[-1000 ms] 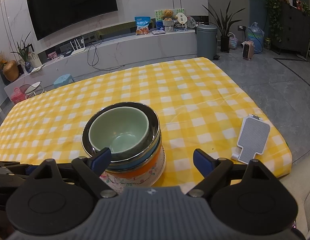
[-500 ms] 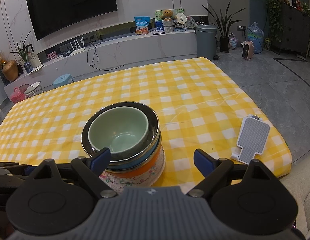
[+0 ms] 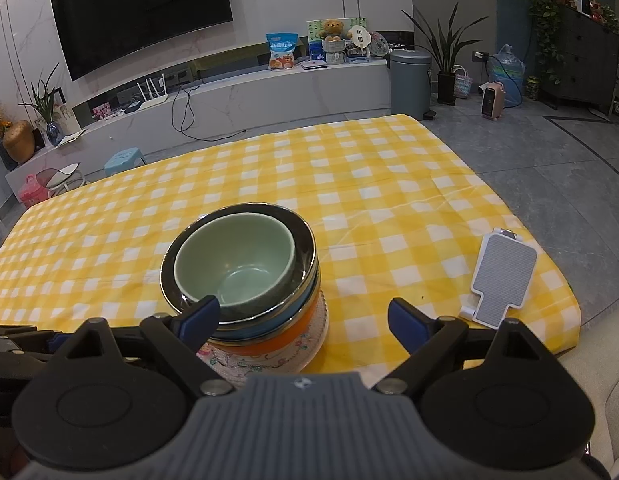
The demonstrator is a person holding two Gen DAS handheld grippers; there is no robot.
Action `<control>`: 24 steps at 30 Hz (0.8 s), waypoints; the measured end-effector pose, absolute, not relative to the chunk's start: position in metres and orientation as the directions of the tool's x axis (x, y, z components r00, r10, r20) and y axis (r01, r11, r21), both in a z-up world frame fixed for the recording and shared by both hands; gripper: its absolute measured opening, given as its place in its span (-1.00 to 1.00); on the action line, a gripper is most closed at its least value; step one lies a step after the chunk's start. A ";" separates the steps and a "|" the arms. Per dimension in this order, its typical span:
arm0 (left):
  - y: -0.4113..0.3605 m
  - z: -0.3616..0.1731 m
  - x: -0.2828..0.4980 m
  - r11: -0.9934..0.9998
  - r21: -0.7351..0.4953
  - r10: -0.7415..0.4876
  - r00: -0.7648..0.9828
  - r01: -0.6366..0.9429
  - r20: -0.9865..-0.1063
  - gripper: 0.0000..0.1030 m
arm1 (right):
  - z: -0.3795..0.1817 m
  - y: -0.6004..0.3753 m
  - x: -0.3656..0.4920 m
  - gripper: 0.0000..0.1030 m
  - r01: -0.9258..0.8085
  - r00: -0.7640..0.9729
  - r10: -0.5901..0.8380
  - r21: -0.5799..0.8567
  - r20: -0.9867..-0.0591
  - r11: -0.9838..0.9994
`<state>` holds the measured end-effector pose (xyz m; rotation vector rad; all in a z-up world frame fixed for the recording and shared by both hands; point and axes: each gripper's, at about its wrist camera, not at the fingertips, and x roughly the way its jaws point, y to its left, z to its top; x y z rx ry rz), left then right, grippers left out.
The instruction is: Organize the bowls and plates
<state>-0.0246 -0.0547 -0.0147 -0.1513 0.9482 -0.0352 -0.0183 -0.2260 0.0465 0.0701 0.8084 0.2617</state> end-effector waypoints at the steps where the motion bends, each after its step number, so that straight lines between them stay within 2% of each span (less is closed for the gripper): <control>1: -0.055 -0.015 -0.025 0.989 -0.145 -0.097 0.583 -0.036 -0.806 0.79 | 0.047 -0.226 -0.018 0.74 -0.204 0.660 0.258 0.161 -0.705 0.966; 24: -0.056 -0.015 -0.025 0.989 -0.146 -0.099 0.585 -0.035 -0.805 0.79 | 0.047 -0.226 -0.018 0.76 -0.204 0.660 0.256 0.160 -0.706 0.966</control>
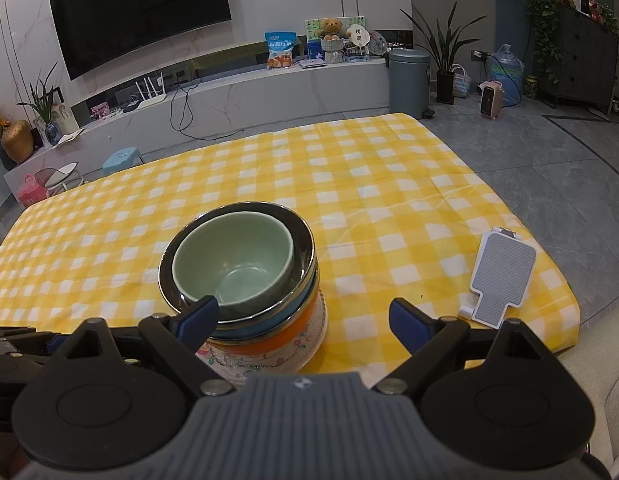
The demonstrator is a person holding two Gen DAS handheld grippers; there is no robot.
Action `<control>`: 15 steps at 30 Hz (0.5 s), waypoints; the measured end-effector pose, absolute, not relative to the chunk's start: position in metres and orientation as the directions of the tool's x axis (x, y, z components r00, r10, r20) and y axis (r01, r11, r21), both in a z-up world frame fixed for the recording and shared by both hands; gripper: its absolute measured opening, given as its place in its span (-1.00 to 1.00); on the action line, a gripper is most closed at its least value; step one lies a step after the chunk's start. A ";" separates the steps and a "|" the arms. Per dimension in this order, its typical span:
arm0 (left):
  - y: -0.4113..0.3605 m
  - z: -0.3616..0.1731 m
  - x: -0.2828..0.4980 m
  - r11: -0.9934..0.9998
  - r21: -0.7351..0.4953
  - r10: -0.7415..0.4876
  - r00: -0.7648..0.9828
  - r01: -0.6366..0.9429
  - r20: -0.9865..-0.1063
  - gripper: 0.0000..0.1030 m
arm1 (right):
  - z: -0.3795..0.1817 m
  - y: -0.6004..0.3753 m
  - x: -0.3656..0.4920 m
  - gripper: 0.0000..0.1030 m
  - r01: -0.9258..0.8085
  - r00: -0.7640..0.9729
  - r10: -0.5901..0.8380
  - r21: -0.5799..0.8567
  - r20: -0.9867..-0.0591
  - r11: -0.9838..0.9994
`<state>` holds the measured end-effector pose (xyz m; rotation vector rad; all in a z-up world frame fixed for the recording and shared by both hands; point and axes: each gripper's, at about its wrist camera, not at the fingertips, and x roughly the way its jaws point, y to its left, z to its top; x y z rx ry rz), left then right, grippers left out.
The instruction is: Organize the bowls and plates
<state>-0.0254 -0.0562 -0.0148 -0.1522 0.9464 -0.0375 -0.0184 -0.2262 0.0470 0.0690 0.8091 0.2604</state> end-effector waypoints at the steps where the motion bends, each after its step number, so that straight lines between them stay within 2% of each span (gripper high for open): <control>1: -0.056 -0.015 -0.025 0.989 -0.146 -0.099 0.585 -0.034 -0.805 0.80 | 0.047 -0.226 -0.019 0.76 -0.204 0.660 0.256 0.160 -0.706 0.966; 15: -0.063 -0.015 -0.028 0.989 -0.148 -0.105 0.586 -0.026 -0.804 0.81 | 0.047 -0.226 -0.019 0.76 -0.200 0.660 0.254 0.160 -0.707 0.967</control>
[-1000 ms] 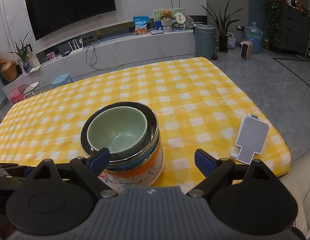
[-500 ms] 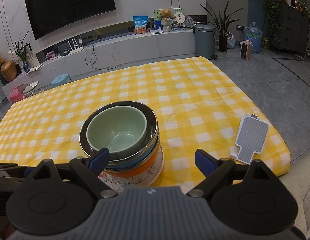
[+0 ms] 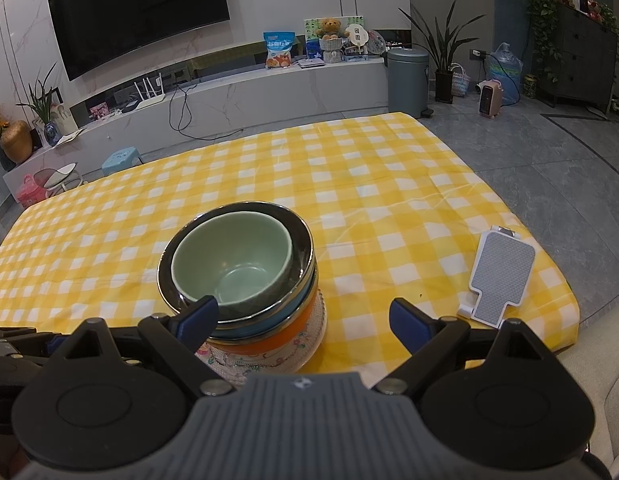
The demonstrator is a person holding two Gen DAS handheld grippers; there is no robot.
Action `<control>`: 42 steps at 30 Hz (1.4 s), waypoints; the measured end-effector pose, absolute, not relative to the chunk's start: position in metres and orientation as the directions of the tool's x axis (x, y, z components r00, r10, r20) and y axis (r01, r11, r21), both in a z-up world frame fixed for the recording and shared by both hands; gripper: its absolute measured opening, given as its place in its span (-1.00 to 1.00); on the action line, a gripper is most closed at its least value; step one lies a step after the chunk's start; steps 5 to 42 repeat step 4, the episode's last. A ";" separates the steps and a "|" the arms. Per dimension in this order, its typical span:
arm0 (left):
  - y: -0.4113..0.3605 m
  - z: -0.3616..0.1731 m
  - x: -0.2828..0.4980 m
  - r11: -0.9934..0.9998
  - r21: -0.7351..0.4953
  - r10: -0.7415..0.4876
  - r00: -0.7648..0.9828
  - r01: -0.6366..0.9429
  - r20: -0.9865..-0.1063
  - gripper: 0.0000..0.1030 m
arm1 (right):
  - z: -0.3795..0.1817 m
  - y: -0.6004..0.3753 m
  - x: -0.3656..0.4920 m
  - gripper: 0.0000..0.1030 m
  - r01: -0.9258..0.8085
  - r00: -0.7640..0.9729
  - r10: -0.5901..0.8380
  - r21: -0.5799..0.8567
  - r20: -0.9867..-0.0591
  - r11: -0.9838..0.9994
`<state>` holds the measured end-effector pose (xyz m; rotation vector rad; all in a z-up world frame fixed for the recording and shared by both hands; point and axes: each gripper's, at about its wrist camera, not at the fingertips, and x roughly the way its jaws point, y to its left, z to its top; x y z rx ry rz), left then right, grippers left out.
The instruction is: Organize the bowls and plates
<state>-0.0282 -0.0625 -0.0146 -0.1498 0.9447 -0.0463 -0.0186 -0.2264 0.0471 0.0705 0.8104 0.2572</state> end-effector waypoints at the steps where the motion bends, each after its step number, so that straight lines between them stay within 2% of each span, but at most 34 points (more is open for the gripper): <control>1: -0.063 -0.015 -0.028 0.988 -0.150 -0.107 0.585 -0.025 -0.804 0.81 | 0.047 -0.227 -0.019 0.76 -0.199 0.660 0.254 0.161 -0.707 0.967; 42: -0.061 -0.015 -0.027 0.988 -0.155 -0.113 0.586 -0.021 -0.802 0.81 | 0.046 -0.229 -0.019 0.76 -0.199 0.659 0.256 0.163 -0.708 0.966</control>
